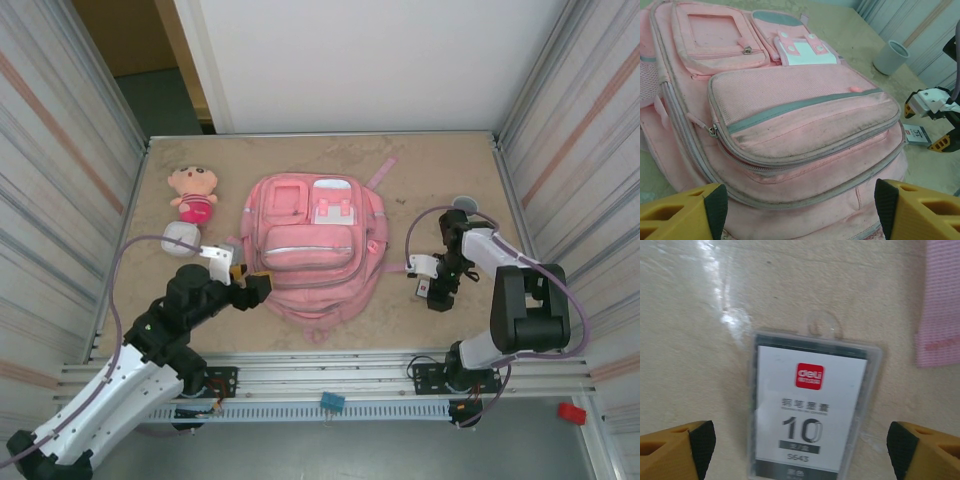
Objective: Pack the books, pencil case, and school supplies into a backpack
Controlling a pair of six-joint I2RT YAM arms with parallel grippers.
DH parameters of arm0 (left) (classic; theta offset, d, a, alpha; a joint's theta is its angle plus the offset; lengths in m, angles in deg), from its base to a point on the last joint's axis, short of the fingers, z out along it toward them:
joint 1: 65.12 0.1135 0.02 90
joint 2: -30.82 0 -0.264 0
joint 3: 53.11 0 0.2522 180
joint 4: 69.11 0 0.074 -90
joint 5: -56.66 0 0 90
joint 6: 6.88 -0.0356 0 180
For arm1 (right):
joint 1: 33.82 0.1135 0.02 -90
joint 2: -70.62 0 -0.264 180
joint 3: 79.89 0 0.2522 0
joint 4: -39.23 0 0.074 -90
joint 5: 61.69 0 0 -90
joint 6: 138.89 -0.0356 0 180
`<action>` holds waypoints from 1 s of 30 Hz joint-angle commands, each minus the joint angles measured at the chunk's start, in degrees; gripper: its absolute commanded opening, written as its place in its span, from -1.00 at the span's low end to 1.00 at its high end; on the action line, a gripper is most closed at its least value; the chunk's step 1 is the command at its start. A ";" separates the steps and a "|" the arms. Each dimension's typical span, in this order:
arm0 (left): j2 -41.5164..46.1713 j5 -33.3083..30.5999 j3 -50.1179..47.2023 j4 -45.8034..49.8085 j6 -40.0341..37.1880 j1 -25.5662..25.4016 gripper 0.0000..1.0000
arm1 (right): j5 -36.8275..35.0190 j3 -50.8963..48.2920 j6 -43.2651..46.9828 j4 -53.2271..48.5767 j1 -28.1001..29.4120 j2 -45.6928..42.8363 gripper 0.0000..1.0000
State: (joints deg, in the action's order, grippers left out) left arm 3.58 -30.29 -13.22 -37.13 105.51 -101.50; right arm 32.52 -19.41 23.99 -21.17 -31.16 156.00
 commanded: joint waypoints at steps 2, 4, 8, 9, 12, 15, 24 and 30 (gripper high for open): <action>0.88 -1.25 -0.80 -0.37 0.07 -0.27 0.58 | -2.94 -2.51 1.54 4.08 0.84 0.75 0.79; 0.66 -1.47 -0.88 -0.51 -0.02 -0.33 0.58 | -2.81 -3.07 1.47 4.93 0.94 1.17 0.79; 0.10 -1.46 -1.34 -1.47 0.27 -0.32 0.58 | -2.52 -3.56 1.13 7.06 1.20 2.39 0.65; -0.07 -1.45 -1.43 -1.60 0.33 -0.27 0.58 | -2.30 -3.54 1.12 7.12 1.21 2.71 0.58; -0.40 -1.18 -1.43 -1.54 0.33 -0.34 0.59 | -1.95 -4.11 1.38 7.17 1.44 2.62 0.32; -0.52 -1.46 -1.43 -1.52 -0.17 -0.28 0.59 | -2.68 -5.61 2.32 7.67 2.20 0.98 0.16; -3.21 -1.10 -0.47 -2.56 -5.74 -0.28 0.58 | 3.74 -4.65 -2.05 4.62 2.53 -12.33 -0.05; -10.28 -0.29 6.66 -2.62 -20.50 -0.27 0.56 | 13.48 -4.79 -11.59 7.52 1.80 -25.73 -0.12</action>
State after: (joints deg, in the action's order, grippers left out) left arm -4.35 -30.92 -11.54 -37.87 93.95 -101.50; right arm 38.97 -24.77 18.59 -14.28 -29.06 134.13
